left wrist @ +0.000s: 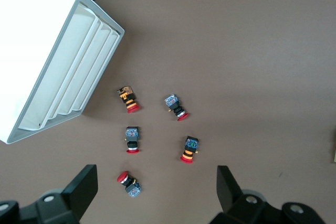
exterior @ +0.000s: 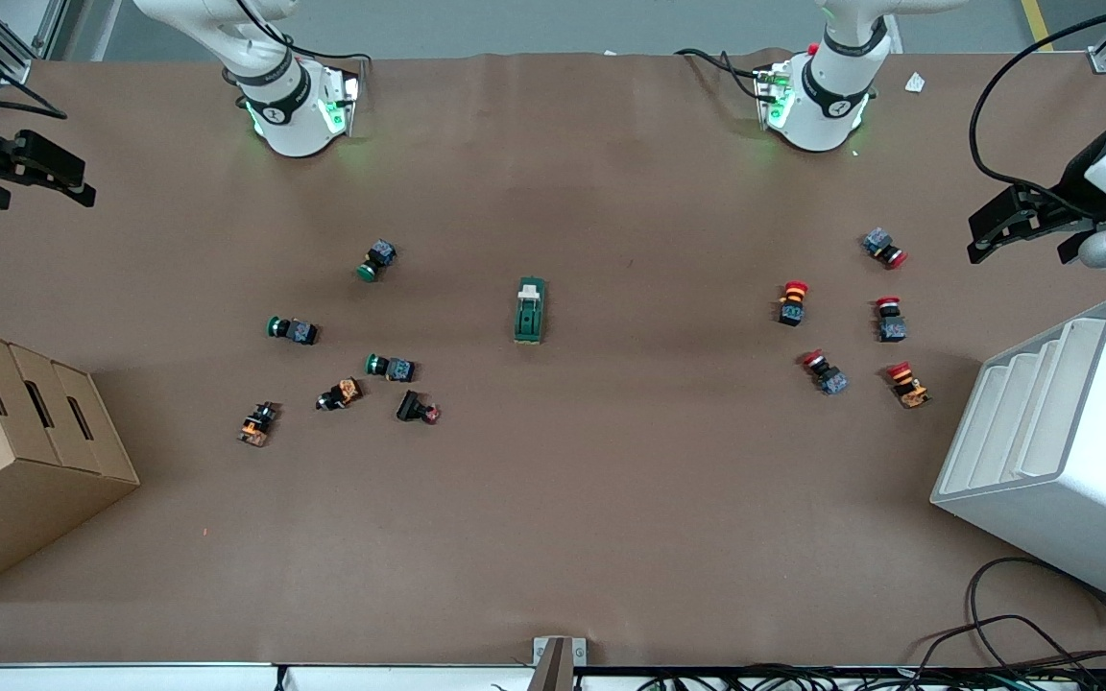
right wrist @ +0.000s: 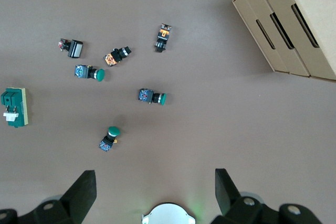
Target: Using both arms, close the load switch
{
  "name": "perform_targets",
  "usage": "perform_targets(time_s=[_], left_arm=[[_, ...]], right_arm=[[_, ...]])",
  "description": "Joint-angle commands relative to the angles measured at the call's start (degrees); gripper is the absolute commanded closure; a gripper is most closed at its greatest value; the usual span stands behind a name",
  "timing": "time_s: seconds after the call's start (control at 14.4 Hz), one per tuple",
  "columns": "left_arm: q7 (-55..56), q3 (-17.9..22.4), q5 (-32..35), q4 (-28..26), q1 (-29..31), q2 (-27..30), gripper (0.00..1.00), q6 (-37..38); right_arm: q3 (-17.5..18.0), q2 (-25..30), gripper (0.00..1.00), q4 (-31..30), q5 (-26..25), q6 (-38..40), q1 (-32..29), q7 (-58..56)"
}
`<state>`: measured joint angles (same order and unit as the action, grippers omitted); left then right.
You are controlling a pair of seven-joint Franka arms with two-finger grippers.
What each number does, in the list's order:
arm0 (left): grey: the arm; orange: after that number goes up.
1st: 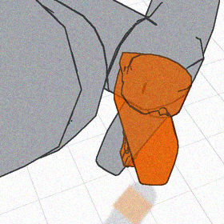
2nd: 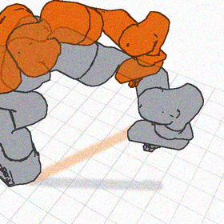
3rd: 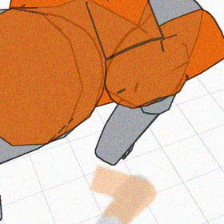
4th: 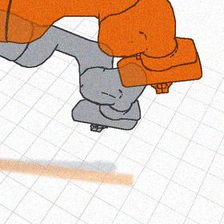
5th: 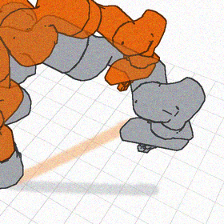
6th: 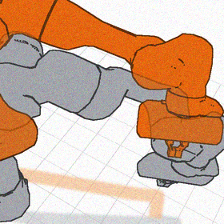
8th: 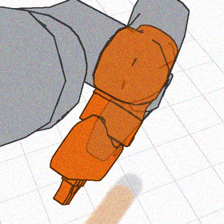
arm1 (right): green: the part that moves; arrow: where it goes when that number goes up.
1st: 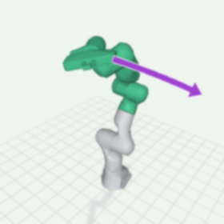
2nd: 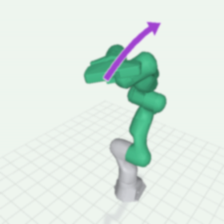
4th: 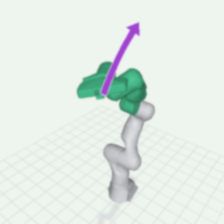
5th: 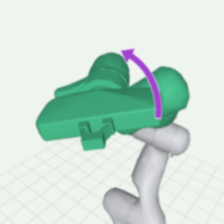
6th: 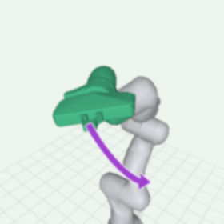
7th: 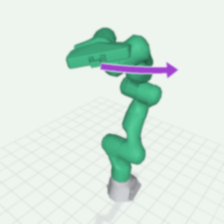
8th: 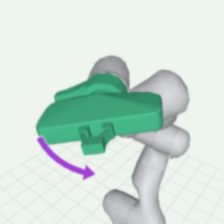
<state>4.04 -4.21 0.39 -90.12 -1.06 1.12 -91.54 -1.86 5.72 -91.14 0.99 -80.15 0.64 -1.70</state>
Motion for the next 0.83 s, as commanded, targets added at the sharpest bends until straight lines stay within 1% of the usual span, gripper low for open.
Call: perform_targets(time_s=[0.0,0.28,0.42,0.49,0.62,0.76], left_arm=[[-0.8,0.0,0.1,1.0,0.3,-0.2,0.0,1.1],[-0.1,-0.3,0.0,1.1,-0.4,-0.4,0.0,1.1],[1.3,-1.1,-2.0,1.1,-1.2,-1.8,0.0,0.6],[2.3,-2.4,-3.5,1.0,-2.3,-2.9,0.0,-0.4],[4.5,-4.7,-3.1,0.7,-4.2,-4.5,0.0,-2.3],[9.4,-7.5,-3.0,0.0,-5.9,-5.5,0.0,-3.6]], right_arm=[[0.2,1.1,0.0,-1.1,0.4,-0.1,-0.5,0.6],[0.2,1.1,0.0,-1.1,0.4,-0.1,-0.5,0.6],[0.2,1.1,0.0,-1.0,0.4,-0.1,-0.5,0.6],[0.2,1.1,0.0,-1.0,0.4,-0.1,-0.5,0.6],[0.2,1.1,0.0,-0.9,0.4,-0.1,-0.5,0.6],[0.2,1.0,0.0,-0.7,0.4,-0.1,-0.5,0.6]])
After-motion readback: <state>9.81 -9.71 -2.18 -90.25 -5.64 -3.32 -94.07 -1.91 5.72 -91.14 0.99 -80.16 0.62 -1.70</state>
